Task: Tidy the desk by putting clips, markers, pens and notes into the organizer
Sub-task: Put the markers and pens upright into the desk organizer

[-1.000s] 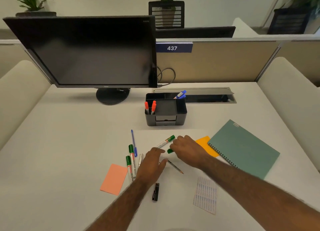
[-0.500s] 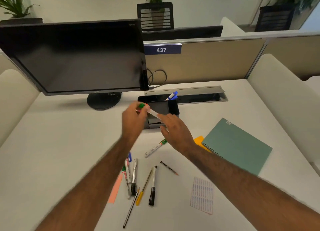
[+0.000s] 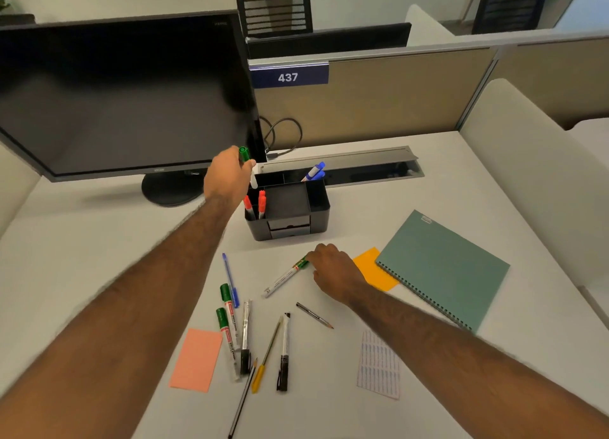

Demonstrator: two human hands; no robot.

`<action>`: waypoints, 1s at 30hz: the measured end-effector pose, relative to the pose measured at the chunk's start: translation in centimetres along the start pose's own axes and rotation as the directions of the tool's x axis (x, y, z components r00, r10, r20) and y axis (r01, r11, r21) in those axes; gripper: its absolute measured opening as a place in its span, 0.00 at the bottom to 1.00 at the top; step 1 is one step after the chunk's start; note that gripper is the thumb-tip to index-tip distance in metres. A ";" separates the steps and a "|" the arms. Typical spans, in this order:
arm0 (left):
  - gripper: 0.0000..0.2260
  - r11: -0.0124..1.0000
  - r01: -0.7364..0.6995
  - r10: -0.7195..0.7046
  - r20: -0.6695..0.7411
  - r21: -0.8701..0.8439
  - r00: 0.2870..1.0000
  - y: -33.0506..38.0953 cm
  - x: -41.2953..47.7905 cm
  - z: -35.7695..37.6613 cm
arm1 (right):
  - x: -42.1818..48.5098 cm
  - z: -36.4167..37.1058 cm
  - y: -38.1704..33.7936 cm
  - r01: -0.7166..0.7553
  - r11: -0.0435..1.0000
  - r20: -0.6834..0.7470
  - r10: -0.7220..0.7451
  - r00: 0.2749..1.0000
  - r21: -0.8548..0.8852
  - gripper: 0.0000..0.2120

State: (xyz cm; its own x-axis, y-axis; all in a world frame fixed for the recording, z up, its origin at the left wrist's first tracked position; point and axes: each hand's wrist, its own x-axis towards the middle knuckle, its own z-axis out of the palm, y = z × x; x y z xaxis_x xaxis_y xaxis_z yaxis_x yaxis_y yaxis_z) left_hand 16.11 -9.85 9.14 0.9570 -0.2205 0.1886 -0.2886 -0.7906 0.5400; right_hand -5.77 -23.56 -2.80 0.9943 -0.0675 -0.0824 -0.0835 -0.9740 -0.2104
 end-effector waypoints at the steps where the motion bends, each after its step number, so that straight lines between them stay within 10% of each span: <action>1: 0.10 1.000 0.005 -0.005 0.006 0.008 1.000 0.0 0.1 0.3 | 0.2 0.0 0.1 -0.003 1.000 0.010 0.003 1.000 -0.007 0.15; 13: 0.14 0.988 0.116 -0.135 0.203 0.102 0.970 -1.7 -1.4 0.3 | 1.7 0.7 -0.9 -0.068 0.997 0.099 0.065 0.993 0.029 0.32; 23: 0.12 0.972 0.094 -0.120 -0.109 -0.217 0.987 -2.8 -11.6 -1.2 | 1.8 0.4 -0.7 0.049 0.999 0.089 -0.046 0.995 -0.024 0.06; 30: 0.17 0.984 -0.014 0.077 0.355 -0.177 0.932 -2.5 -17.6 1.5 | 2.4 -5.2 -1.5 0.001 0.921 0.022 -0.011 1.000 0.389 0.06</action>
State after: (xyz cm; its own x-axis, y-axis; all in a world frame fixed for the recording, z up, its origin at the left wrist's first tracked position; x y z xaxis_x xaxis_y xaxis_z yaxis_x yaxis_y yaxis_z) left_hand 0.07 -4.81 3.23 0.8801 -0.4689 -0.0742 -0.3024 -0.6743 0.6737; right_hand -2.93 -23.39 2.42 0.9934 -0.0524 -0.1016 -0.1015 -0.8136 -0.5725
